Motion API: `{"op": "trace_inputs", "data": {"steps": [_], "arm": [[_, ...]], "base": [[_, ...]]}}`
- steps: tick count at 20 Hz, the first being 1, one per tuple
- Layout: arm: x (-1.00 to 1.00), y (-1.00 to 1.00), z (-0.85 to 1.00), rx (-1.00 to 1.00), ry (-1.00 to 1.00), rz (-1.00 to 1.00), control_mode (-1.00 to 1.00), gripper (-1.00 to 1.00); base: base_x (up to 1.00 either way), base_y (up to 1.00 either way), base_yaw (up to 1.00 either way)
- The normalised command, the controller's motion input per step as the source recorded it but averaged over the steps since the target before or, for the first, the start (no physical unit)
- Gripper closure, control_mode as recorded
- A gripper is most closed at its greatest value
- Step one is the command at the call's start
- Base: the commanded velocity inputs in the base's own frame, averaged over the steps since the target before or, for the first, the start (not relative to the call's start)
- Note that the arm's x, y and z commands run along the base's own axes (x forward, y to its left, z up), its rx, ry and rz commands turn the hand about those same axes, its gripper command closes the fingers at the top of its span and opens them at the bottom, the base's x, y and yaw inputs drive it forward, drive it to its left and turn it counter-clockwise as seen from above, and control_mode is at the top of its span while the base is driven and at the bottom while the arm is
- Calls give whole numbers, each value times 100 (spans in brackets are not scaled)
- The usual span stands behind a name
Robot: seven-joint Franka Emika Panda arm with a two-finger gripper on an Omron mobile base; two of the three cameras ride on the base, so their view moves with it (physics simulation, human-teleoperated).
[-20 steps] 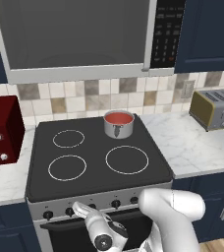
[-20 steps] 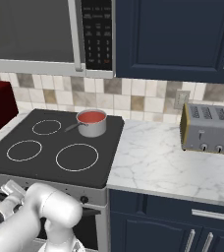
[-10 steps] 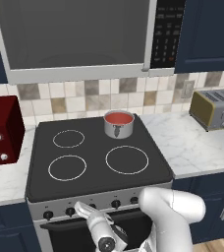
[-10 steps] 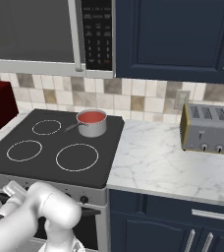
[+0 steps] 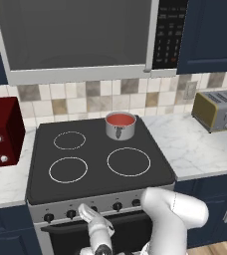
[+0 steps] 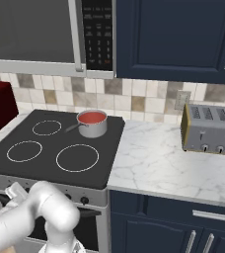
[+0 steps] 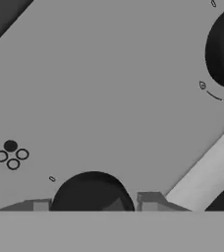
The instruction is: Wait until the marinara sauce is simmered to a deep red color and then turn off the stove.
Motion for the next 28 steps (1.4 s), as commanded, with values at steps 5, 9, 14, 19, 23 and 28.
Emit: {"op": "trace_inputs", "data": {"steps": [5, 9, 14, 19, 23, 28], "arm": [[-5, 84, -9, 13, 4, -54, -100, 100], [0, 79, 0, 9, 9, -49, -100, 100], [-3, 50, 0, 24, 9, -49, -100, 100], [-6, 39, 0, 23, 7, -46, -100, 100], [-2, 23, 0, 26, 4, -42, -100, 100], [-11, 6, 0, 47, 0, -40, -100, 100]], "base": [[0, 0, 0], [0, 0, 0], [0, 0, 0], [0, 0, 0], [0, 0, 0], [0, 0, 0]]}}
